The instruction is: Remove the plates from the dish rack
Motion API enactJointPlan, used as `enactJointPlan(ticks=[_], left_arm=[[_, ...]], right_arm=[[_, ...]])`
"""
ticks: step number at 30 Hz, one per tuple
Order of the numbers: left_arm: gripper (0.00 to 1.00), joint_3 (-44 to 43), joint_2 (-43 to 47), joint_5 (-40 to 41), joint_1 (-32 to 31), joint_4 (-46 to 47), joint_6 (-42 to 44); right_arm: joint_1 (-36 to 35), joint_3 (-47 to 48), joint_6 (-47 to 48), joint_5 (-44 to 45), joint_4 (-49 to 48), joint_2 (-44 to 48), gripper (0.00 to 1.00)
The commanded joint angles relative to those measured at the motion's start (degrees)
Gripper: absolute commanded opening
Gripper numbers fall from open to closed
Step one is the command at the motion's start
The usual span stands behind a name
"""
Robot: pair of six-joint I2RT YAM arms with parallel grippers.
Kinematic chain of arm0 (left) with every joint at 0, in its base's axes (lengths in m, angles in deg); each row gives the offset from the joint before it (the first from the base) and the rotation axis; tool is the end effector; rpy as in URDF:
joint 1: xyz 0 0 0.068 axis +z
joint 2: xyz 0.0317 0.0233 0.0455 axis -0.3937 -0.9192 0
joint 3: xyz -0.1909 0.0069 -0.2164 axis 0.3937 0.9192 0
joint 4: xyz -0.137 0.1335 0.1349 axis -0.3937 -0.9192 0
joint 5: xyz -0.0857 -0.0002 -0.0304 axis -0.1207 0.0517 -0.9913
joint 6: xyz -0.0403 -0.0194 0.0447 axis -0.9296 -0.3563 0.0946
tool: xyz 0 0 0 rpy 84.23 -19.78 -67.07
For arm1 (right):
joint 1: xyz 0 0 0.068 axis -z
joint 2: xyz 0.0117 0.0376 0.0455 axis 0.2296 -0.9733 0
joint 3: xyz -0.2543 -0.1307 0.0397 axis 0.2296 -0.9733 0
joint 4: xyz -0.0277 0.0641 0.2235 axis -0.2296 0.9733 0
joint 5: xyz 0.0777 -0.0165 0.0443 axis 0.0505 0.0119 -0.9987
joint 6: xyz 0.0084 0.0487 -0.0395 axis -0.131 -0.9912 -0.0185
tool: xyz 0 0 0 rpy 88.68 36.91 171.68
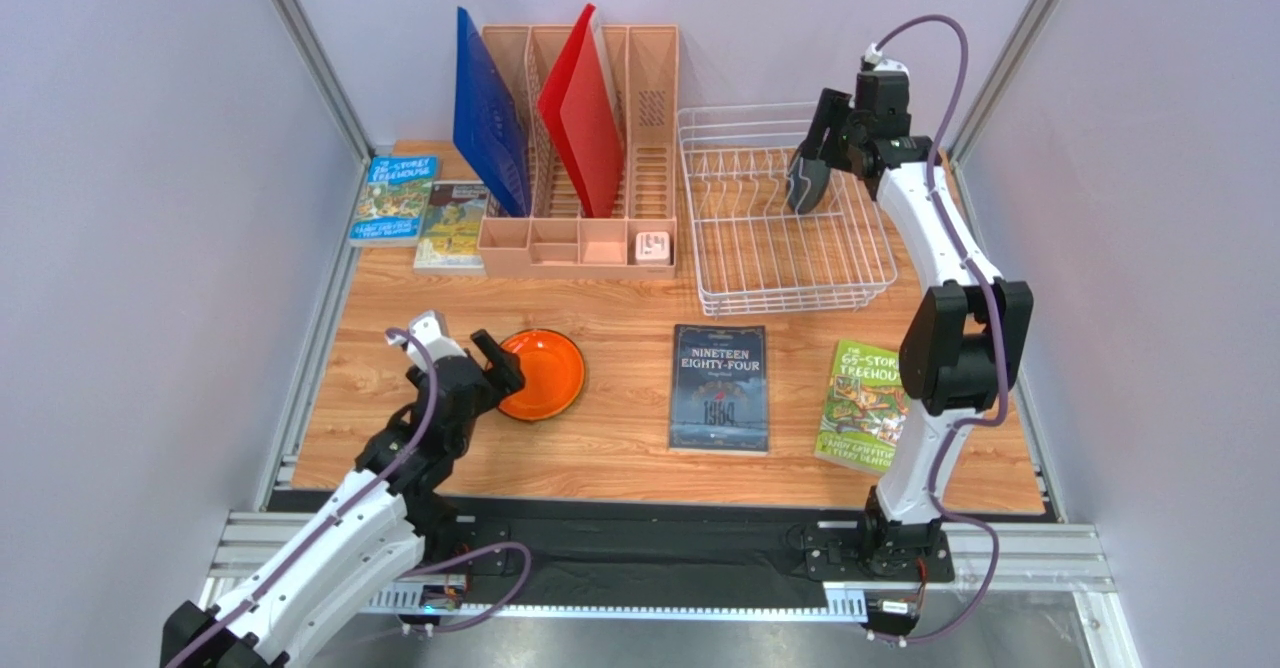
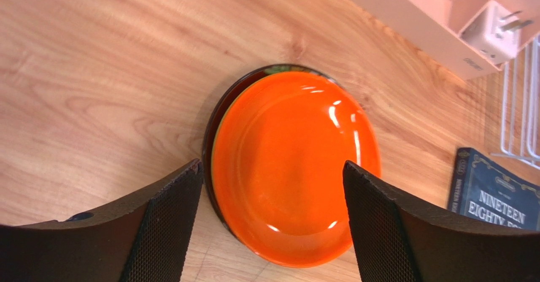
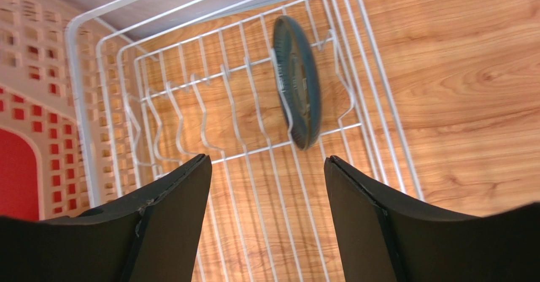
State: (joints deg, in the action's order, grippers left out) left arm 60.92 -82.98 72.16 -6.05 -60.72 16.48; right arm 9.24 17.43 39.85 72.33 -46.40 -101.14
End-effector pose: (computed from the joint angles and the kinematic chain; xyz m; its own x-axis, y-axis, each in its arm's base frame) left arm 0.1037 -0.0318 0.1979 -0.3687 -0.5485 -0.7505 -0.2939 0.8347 -0.4657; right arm 0.4338 0.0279 0.3457 -0.5477 0.2375 -0.8023 0.1313 0.9714 0.1979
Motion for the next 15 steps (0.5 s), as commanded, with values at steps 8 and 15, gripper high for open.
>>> enactJointPlan(ticks=[8,15], left_arm=[[0.93,-15.4,-12.6,-19.2,-0.1,13.3,17.6],[0.93,-21.3,-22.0,-27.4,-0.1,19.8,16.5]], right_arm=[[0.3,15.7,8.2,9.8,2.3,-13.3,0.69],[0.3,23.8,10.9,10.7,5.0,-21.2,0.55]])
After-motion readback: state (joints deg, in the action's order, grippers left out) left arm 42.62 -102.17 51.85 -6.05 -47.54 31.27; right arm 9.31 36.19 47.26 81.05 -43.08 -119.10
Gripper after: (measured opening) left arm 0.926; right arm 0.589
